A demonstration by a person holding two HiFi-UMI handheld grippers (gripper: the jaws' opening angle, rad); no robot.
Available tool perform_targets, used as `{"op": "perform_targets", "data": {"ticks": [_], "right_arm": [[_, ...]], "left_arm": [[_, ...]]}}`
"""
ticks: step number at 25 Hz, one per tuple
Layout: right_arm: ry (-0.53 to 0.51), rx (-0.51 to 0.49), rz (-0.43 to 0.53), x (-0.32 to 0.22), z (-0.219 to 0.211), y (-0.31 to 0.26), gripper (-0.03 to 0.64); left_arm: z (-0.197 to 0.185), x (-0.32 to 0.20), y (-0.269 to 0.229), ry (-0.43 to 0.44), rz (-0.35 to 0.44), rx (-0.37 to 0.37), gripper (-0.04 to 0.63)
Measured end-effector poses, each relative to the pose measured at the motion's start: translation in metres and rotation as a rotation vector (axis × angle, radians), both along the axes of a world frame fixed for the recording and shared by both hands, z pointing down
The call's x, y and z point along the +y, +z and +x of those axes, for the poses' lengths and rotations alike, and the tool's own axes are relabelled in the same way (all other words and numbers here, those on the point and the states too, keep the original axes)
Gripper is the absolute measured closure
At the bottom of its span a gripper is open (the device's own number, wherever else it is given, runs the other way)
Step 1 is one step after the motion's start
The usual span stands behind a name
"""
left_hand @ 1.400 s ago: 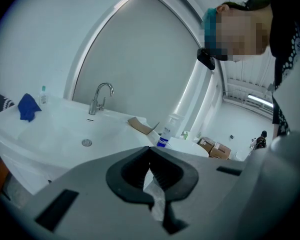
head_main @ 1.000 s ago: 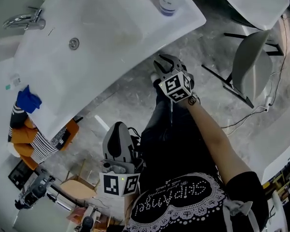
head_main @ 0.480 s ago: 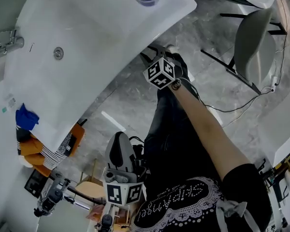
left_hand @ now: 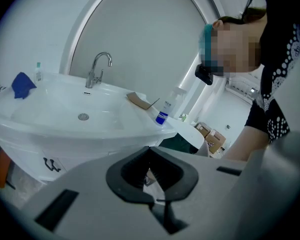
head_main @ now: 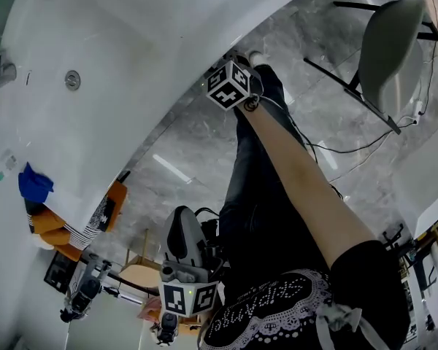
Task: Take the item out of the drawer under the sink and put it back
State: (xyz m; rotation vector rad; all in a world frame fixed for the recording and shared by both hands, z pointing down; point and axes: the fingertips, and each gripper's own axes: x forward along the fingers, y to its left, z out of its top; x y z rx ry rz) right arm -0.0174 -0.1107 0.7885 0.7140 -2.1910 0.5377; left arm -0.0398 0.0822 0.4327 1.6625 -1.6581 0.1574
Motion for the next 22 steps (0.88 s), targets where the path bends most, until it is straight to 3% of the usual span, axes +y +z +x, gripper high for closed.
{"op": "perform_targets", "data": {"ticks": [8, 22], "right_arm": [[0.023, -0.072, -0.034, 0.005, -0.011, 0.001, 0.46], [0.047, -0.057, -0.011, -0.006, -0.016, 0.009, 0.468]], "left_arm": [[-0.005, -0.004, 0.003, -0.014, -0.014, 0.016, 0.591], [-0.014, -0.005, 0.007, -0.028, -0.02, 0.029, 0.591]]}}
